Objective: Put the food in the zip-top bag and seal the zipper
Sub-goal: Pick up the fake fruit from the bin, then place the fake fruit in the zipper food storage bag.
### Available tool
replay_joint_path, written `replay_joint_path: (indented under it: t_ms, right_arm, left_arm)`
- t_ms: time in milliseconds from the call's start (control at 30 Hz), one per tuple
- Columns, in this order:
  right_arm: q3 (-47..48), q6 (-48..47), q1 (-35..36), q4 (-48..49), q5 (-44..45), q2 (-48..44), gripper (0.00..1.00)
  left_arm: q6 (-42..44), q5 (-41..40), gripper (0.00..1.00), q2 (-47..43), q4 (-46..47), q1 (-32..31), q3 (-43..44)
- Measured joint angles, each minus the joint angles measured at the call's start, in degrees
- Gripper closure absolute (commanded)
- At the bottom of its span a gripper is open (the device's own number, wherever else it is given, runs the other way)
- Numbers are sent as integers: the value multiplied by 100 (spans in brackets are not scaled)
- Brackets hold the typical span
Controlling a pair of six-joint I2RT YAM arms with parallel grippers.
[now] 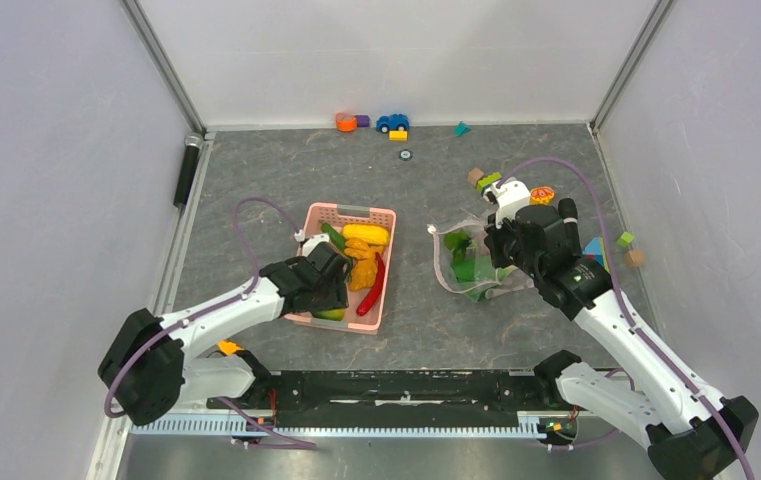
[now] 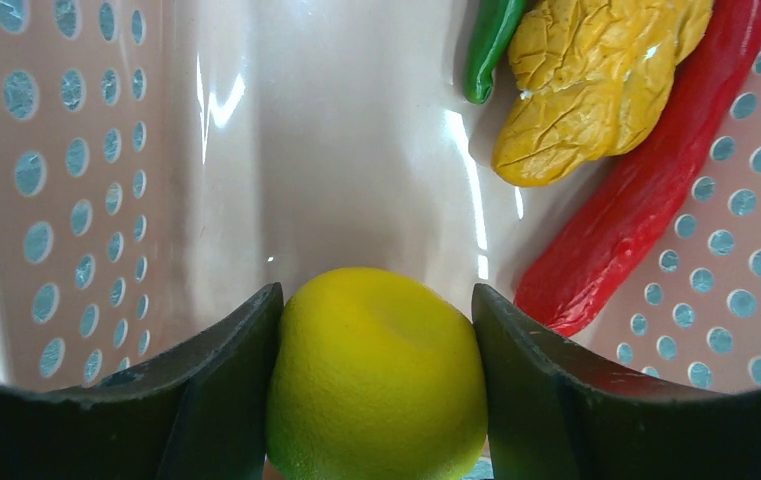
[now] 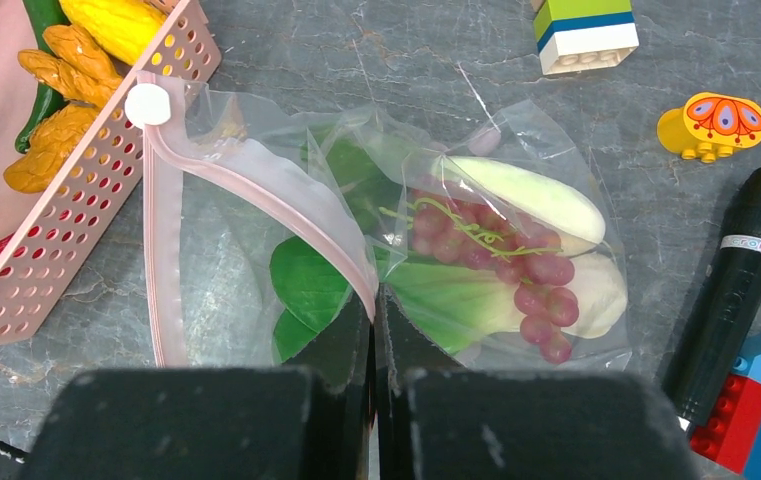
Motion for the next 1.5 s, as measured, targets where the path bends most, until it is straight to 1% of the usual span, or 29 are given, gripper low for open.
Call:
replay_joint_path:
  t_ms: [67, 200, 300, 500, 767, 867, 900, 1033, 1267, 1400, 1500]
  right_arm:
    - [0, 0, 0, 0, 22, -15, 100]
    - [0, 0, 0, 0, 42, -31, 100]
    - [0, 4, 0, -2, 44, -61, 100]
    - [0, 26, 0, -2, 85, -76, 100]
    - [0, 46, 0, 0, 129, -57, 100]
    - [0, 50, 0, -2, 138, -57, 100]
    - [0, 50, 0, -2, 151, -57, 100]
    - [0, 66, 0, -2, 144, -57, 100]
    - [0, 81, 0, -2, 98, -48, 100]
    - [0, 98, 0, 0, 20, -48, 100]
    - [0, 160, 0, 0, -9, -48, 100]
  left_arm:
    - [0, -2, 66, -101, -33, 2, 11]
    - [0, -28, 76, -337, -85, 2, 26]
    - [-2, -105, 80, -527, -79, 2, 31]
    - [24, -107, 82, -997, 111, 2, 33]
    - [433, 160, 83, -1832, 914, 0, 33]
    - [616, 413, 83, -2026, 1263, 2, 33]
    - [761, 697, 83, -2124, 1600, 0, 33]
    - [879, 1014, 84, -2131, 1893, 0, 20]
    - [1075, 1895, 84, -2120, 2601, 0, 9]
    - [1119, 2356, 84, -1978, 3252, 0, 4]
    - [1110, 2712, 84, -1652, 3904, -2, 0]
